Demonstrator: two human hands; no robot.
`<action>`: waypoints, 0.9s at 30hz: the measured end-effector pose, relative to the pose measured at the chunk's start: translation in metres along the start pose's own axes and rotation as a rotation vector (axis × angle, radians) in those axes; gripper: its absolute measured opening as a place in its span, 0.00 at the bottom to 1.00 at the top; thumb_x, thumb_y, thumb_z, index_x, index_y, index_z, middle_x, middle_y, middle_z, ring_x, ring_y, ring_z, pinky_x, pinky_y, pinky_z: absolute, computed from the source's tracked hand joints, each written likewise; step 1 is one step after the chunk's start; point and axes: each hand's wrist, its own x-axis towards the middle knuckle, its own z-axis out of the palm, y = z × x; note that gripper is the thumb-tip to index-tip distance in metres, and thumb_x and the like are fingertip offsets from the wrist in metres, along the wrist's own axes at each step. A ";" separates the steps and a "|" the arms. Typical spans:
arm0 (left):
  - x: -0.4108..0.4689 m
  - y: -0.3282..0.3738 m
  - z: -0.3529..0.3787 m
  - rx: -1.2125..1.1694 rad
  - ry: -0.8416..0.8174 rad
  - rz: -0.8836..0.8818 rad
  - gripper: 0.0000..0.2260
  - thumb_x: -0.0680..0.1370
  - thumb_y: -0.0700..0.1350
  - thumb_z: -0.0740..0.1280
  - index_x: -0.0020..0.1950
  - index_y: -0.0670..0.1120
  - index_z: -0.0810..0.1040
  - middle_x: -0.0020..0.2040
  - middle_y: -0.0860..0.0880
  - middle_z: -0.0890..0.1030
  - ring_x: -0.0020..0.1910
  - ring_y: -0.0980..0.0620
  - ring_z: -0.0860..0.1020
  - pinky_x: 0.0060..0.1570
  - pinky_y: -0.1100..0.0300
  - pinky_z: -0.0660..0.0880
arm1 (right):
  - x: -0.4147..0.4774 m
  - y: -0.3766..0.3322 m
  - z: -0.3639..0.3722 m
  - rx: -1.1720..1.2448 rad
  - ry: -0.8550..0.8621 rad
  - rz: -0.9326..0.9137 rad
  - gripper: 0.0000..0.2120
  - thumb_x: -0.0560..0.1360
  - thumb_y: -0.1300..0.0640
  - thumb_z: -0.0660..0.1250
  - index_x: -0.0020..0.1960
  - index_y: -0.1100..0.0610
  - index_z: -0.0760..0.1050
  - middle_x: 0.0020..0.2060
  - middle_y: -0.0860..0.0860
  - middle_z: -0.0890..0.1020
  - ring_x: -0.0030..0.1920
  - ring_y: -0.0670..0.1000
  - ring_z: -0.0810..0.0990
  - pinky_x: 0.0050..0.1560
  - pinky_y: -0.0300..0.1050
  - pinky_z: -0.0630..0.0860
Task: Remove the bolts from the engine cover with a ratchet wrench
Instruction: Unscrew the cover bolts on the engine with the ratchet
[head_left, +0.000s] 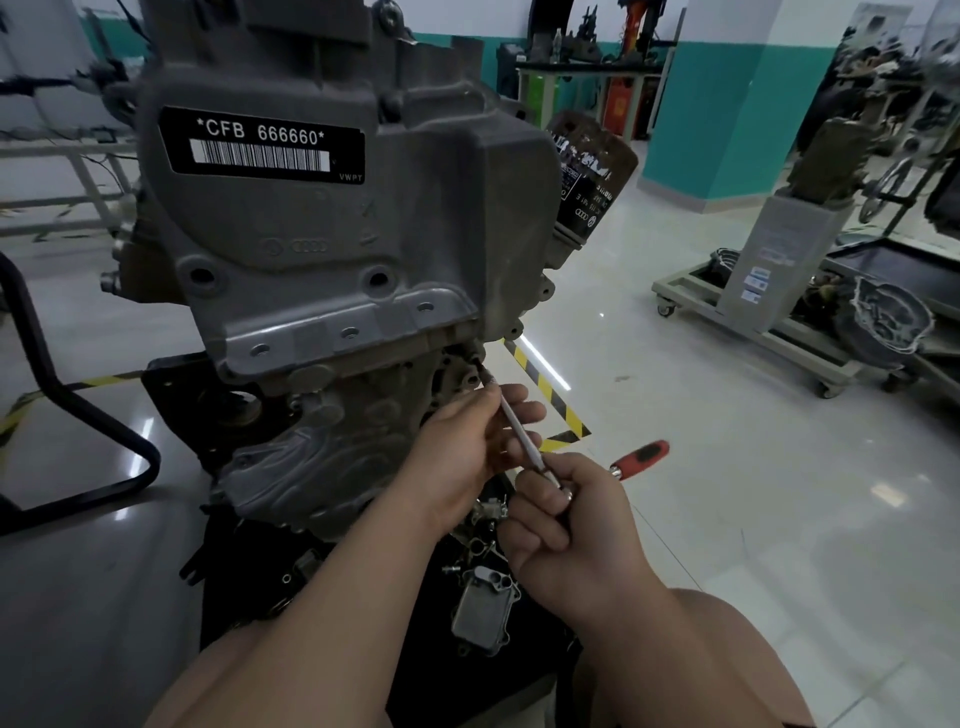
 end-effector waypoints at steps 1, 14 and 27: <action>0.001 -0.002 0.001 0.008 0.003 0.006 0.14 0.84 0.45 0.55 0.48 0.42 0.77 0.37 0.47 0.84 0.33 0.51 0.81 0.34 0.60 0.78 | 0.001 0.001 -0.002 0.056 -0.029 0.036 0.14 0.72 0.60 0.57 0.38 0.60 0.80 0.20 0.48 0.62 0.15 0.45 0.57 0.18 0.36 0.59; 0.002 -0.009 0.006 0.065 0.079 0.095 0.15 0.84 0.46 0.54 0.44 0.43 0.75 0.30 0.49 0.80 0.30 0.52 0.81 0.31 0.62 0.77 | 0.003 0.000 -0.009 -0.377 0.120 -0.150 0.14 0.77 0.56 0.58 0.39 0.62 0.77 0.20 0.52 0.65 0.17 0.48 0.59 0.21 0.39 0.60; 0.005 -0.005 0.008 0.080 0.127 0.031 0.15 0.83 0.47 0.57 0.42 0.45 0.79 0.34 0.48 0.83 0.35 0.51 0.81 0.46 0.52 0.76 | -0.006 -0.011 0.001 -1.645 0.320 -0.735 0.11 0.77 0.51 0.59 0.36 0.48 0.72 0.24 0.46 0.73 0.25 0.46 0.71 0.25 0.39 0.64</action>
